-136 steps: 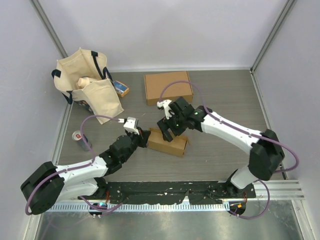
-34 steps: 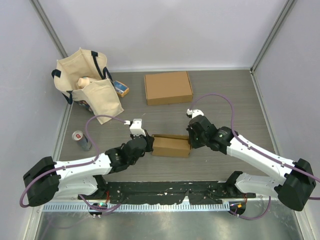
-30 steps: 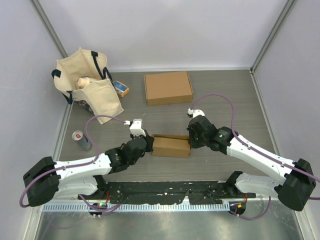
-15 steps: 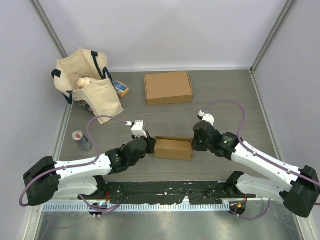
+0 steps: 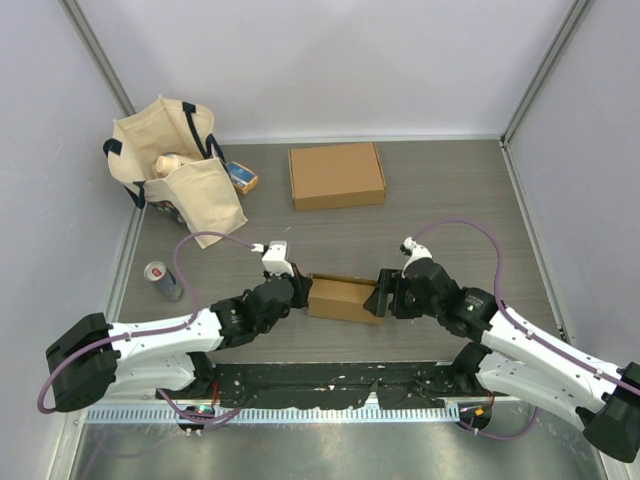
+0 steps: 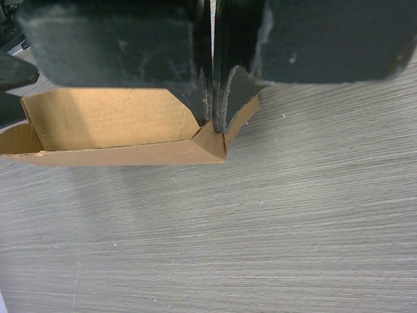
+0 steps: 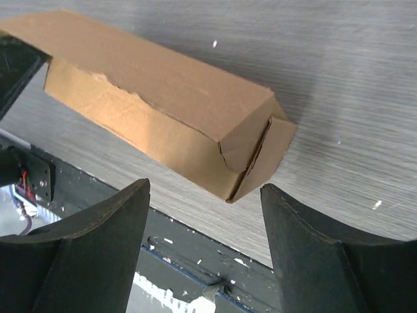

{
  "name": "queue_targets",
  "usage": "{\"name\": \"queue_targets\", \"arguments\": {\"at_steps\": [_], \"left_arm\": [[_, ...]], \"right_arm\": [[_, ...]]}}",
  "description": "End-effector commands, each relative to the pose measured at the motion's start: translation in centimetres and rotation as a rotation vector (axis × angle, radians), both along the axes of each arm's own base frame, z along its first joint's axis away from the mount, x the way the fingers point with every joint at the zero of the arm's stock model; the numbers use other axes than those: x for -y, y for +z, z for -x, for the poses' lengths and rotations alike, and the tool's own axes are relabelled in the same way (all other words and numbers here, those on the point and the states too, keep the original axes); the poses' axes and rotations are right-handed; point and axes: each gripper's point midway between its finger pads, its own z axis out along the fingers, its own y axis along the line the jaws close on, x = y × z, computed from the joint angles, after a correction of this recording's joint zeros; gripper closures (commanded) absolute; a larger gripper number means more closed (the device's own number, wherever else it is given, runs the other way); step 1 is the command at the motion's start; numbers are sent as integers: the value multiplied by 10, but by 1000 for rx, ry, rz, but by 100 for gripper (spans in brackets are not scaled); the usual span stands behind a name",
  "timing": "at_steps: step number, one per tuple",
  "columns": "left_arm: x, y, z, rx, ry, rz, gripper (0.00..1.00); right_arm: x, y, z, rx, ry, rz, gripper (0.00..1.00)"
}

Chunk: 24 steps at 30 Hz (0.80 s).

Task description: Fold the paper box

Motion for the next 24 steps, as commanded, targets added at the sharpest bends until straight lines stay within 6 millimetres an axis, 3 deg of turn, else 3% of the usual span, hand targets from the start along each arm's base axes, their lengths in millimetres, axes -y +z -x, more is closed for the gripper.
{"name": "queue_targets", "arguments": {"at_steps": [1, 5, 6, 7, 9, 13, 17, 24], "left_arm": [[-23, -41, 16, -79, -1, -143, 100], [-27, -40, 17, -75, 17, -123, 100], [-27, -39, 17, -73, 20, -117, 100], [-28, -39, 17, -71, 24, -113, 100], [-27, -37, 17, -61, 22, -98, 100], [-27, -32, 17, -43, 26, -83, 100], [-26, -24, 17, 3, 35, -85, 100], [-25, -25, 13, 37, 62, -107, 100]], "right_arm": [[-27, 10, 8, 12, 78, -159, 25], [-18, -16, 12, 40, 58, -17, 24], [-8, -20, 0, 106, -14, 42, 24], [-14, -23, 7, 130, 1, 50, 24], [-13, -29, -2, 192, -60, 53, 24], [-9, -20, -29, 431, -186, 38, 25], [-15, -7, -48, 563, -254, -30, 27], [-25, -10, -65, 614, -285, -45, 27]]}}
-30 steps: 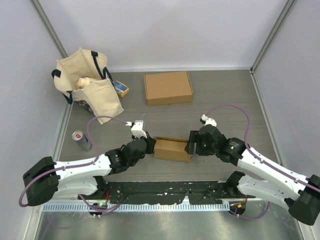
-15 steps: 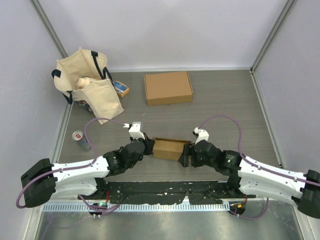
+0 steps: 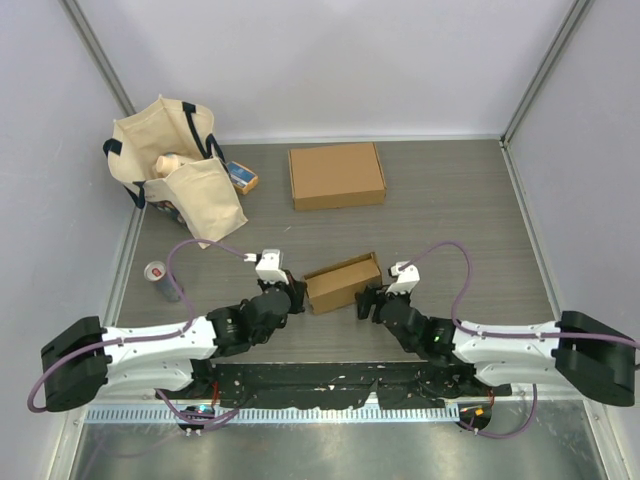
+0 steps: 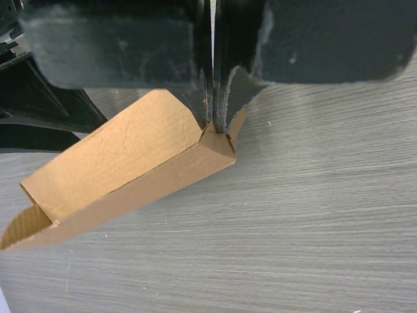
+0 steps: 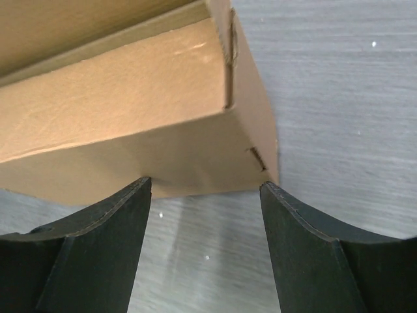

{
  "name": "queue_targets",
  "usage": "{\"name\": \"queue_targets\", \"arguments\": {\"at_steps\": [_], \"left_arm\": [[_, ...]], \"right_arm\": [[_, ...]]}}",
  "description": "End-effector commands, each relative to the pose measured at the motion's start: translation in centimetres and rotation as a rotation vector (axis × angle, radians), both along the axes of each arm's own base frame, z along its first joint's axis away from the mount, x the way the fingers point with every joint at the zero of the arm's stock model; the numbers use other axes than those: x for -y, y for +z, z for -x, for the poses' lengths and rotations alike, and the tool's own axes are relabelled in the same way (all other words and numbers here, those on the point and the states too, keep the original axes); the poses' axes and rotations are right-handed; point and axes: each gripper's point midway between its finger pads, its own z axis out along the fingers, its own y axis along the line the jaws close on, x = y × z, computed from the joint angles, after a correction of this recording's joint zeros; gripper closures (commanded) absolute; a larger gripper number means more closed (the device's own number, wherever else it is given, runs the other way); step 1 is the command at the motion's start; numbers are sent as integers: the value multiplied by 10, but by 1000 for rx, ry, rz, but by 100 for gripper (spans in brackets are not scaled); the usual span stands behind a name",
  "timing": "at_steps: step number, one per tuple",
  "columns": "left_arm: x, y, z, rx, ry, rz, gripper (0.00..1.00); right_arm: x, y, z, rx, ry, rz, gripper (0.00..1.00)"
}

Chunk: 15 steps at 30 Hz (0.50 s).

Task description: Fold the paper box

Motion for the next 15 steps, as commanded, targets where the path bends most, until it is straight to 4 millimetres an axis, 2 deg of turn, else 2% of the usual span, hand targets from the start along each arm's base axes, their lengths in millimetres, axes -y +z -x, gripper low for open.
{"name": "queue_targets", "arguments": {"at_steps": [1, 3, 4, 5, 6, 7, 8, 10, 11, 12, 13, 15], "left_arm": [[-12, -25, 3, -9, 20, -113, 100], [-7, -26, 1, -4, 24, -130, 100], [-6, -24, 0, 4, 31, -141, 100], [-1, -24, 1, 8, 23, -158, 100], [0, -24, 1, 10, 28, -168, 100], [0, -21, 0, 18, 46, -180, 100], [3, -22, 3, 18, 45, -189, 100], [5, -19, 5, 28, 51, -205, 100], [6, -18, 8, 43, 59, -220, 100], [7, -17, 8, 49, 66, -228, 100], [8, -14, 9, 53, 70, -238, 100], [8, -16, 9, 49, 84, -264, 100]], "right_arm": [[-15, 33, -29, 126, -83, -148, 27], [-19, 30, -31, 106, -86, -164, 27], [-22, 35, -32, 97, -92, -178, 27], [-16, 24, -28, 55, -99, -124, 27], [-15, 24, -26, 15, -125, -154, 26], [-6, 17, -20, -41, -141, -78, 24], [-3, 22, -17, -67, -152, -82, 24], [12, 14, 0, -191, -187, -40, 23], [12, 18, 7, -222, -174, -67, 22], [10, 13, 19, -295, -144, -75, 22], [17, 9, 32, -371, -168, -82, 22], [6, 24, 49, -451, -106, -178, 22]]}}
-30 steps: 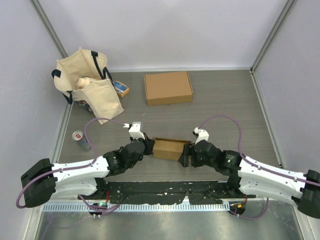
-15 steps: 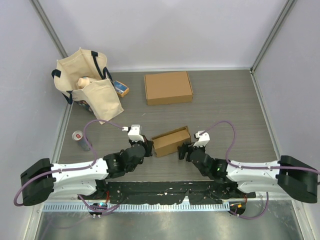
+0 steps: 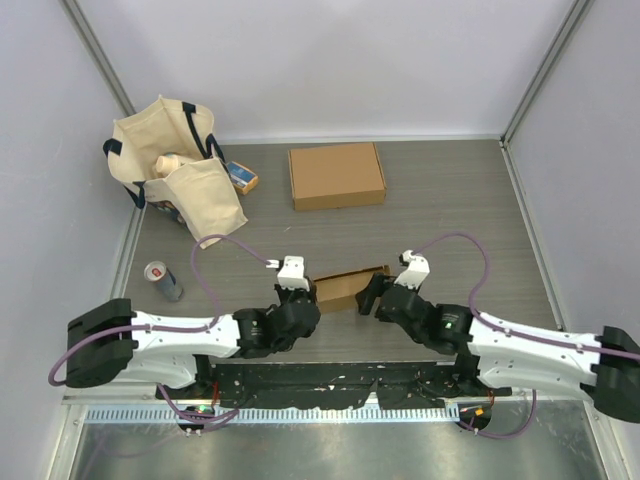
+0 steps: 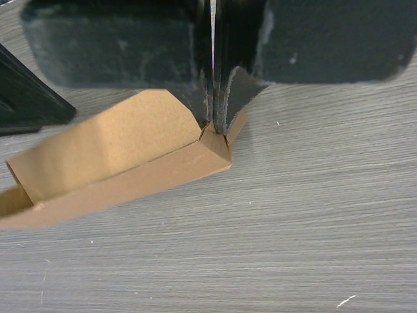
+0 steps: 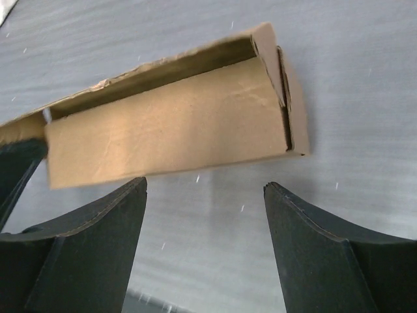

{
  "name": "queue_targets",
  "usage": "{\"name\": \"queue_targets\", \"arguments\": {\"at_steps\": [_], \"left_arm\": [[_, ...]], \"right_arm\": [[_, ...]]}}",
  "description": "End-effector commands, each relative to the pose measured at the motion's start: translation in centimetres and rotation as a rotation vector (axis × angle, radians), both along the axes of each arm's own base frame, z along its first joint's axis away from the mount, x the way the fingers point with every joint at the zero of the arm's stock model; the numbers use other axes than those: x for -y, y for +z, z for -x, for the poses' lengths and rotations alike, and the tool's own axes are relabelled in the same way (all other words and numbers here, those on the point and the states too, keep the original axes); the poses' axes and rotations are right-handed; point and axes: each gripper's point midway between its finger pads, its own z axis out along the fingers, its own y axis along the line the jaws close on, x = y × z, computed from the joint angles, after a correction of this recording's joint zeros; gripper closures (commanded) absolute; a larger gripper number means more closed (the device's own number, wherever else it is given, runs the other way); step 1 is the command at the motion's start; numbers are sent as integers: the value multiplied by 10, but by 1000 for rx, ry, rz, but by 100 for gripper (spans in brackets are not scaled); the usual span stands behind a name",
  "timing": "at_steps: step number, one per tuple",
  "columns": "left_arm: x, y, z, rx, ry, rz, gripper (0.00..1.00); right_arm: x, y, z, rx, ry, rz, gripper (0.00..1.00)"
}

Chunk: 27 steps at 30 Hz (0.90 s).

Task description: Fold the paper box

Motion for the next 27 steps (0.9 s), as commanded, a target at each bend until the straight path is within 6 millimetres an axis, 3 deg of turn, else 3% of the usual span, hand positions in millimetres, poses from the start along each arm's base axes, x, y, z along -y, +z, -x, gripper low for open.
{"name": "queue_targets", "arguments": {"at_steps": [1, 3, 6, 8, 10, 12, 16, 19, 24, 27], "left_arm": [[-14, -18, 6, -15, 36, -145, 100], [-14, -21, 6, -20, 42, -156, 100], [-12, -22, 8, -17, 45, -168, 100], [-12, -20, 8, -10, 50, -177, 100], [-11, -18, 10, -8, 51, -183, 100], [-12, -18, 12, -4, 48, -190, 100], [-10, -17, 13, 0, 44, -194, 100], [-10, -15, 14, 8, 45, -203, 100], [-10, -16, 14, 12, 54, -211, 100], [-11, -16, 15, 15, 60, -223, 100]], "right_arm": [[15, 1, 48, -271, -6, -81, 22], [8, 30, 55, -270, 33, -192, 22], [2, 73, 50, -254, -5, -377, 19], [0, 90, 43, -282, -83, -487, 15], [-8, 112, 35, -275, -107, -592, 2], [-7, 123, 28, -274, -171, -707, 0], [-2, 118, 20, -312, -283, -826, 0], [5, 93, 22, -402, -374, -785, 0], [-9, 78, 18, -524, -397, -835, 0], [-11, 70, 16, -573, -432, -763, 0]]}}
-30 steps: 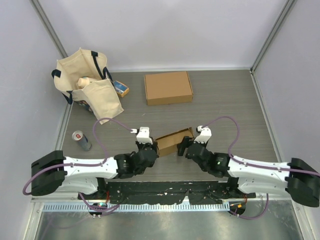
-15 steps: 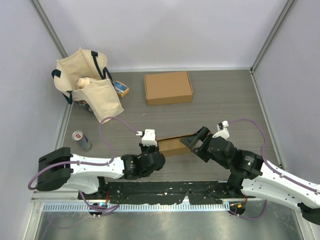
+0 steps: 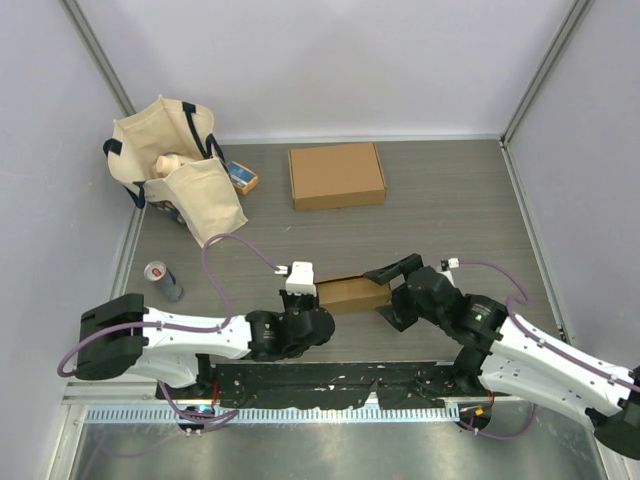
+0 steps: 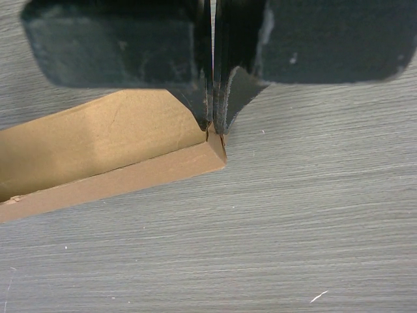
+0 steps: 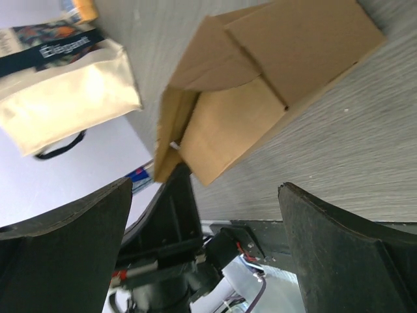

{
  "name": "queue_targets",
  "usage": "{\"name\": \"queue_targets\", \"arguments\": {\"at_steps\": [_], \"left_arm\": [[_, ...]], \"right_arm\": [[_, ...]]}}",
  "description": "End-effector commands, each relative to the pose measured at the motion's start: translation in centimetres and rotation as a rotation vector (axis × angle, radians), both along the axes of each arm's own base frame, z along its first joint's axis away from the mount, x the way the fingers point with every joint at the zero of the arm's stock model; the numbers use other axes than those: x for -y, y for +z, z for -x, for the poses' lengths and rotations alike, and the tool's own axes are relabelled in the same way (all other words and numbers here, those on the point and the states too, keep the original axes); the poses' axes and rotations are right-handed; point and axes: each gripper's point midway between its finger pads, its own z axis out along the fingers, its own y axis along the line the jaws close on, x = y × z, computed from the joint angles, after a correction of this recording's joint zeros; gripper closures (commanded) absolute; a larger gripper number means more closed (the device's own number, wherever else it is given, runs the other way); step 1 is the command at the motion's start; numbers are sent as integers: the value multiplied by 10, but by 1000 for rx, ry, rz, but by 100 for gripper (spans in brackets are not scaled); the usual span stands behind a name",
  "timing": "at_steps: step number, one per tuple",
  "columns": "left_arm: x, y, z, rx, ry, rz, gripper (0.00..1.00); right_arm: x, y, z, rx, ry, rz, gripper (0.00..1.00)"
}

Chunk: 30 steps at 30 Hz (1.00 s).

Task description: Fold the paper box

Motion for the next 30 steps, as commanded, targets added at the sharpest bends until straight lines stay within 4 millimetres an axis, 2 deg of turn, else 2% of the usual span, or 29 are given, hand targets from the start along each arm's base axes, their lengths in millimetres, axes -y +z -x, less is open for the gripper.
{"name": "queue_targets", "arguments": {"at_steps": [1, 3, 9, 17, 21, 25, 30], "left_arm": [[-11, -12, 5, -15, 4, -99, 100], [-11, -13, 5, -11, 7, -105, 100], [-8, -13, 6, -8, 0, -114, 100], [-6, -14, 5, -6, 0, -126, 100], [-4, -16, 6, -10, -1, -131, 100], [-3, -14, 5, -7, -1, -129, 100], [-1, -14, 6, -2, 1, -141, 100]], "right_arm": [[-12, 1, -5, -93, -10, -20, 0], [-19, 0, -13, -87, -1, -29, 0], [-16, -6, -33, -91, -61, -24, 0], [-14, 17, -42, 17, -61, -63, 0], [-14, 6, -41, -26, -78, -69, 0], [-29, -3, -37, -78, -12, -60, 0], [-31, -17, -38, -132, -7, -13, 0]]}}
